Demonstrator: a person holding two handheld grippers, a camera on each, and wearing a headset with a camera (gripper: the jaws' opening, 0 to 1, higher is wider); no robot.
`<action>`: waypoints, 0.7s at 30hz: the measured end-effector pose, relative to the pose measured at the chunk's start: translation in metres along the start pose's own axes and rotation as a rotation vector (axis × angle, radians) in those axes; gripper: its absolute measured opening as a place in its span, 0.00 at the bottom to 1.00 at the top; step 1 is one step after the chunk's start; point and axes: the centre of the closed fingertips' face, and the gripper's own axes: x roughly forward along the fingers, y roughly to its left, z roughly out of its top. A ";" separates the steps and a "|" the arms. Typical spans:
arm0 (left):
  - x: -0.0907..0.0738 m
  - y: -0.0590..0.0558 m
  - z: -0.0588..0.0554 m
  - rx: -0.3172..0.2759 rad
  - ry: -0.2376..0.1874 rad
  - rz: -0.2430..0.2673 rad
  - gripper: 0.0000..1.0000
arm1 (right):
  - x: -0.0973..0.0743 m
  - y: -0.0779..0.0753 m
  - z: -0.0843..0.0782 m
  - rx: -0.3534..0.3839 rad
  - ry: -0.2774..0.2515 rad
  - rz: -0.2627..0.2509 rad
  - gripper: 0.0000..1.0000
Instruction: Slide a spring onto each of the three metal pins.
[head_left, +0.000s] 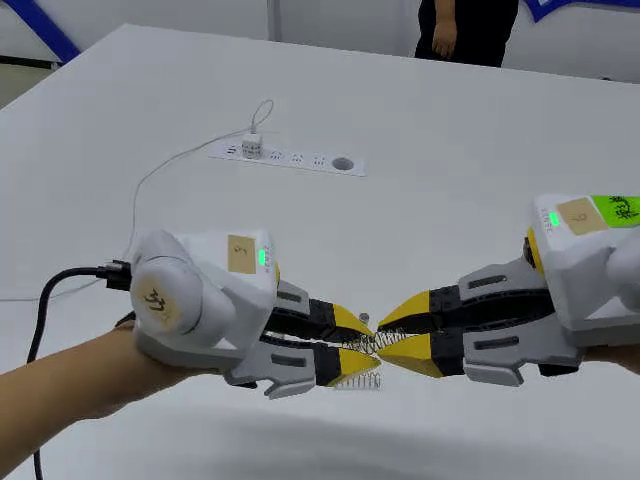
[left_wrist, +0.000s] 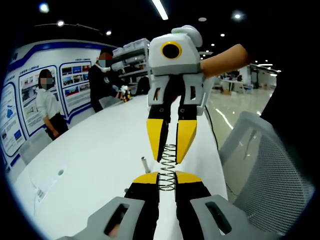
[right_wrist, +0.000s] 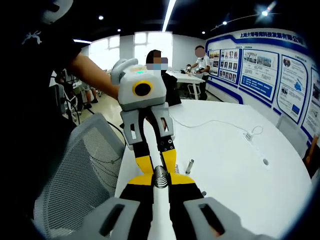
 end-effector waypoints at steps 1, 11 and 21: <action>0.000 0.000 -0.001 0.001 0.003 0.000 0.10 | 0.001 0.000 0.001 -0.003 0.001 0.001 0.11; 0.001 0.000 0.005 -0.057 -0.040 0.010 0.10 | 0.003 0.002 0.023 0.049 -0.103 -0.009 0.11; 0.004 0.002 0.007 -0.067 -0.054 0.022 0.10 | 0.004 0.000 0.025 0.050 -0.108 -0.039 0.10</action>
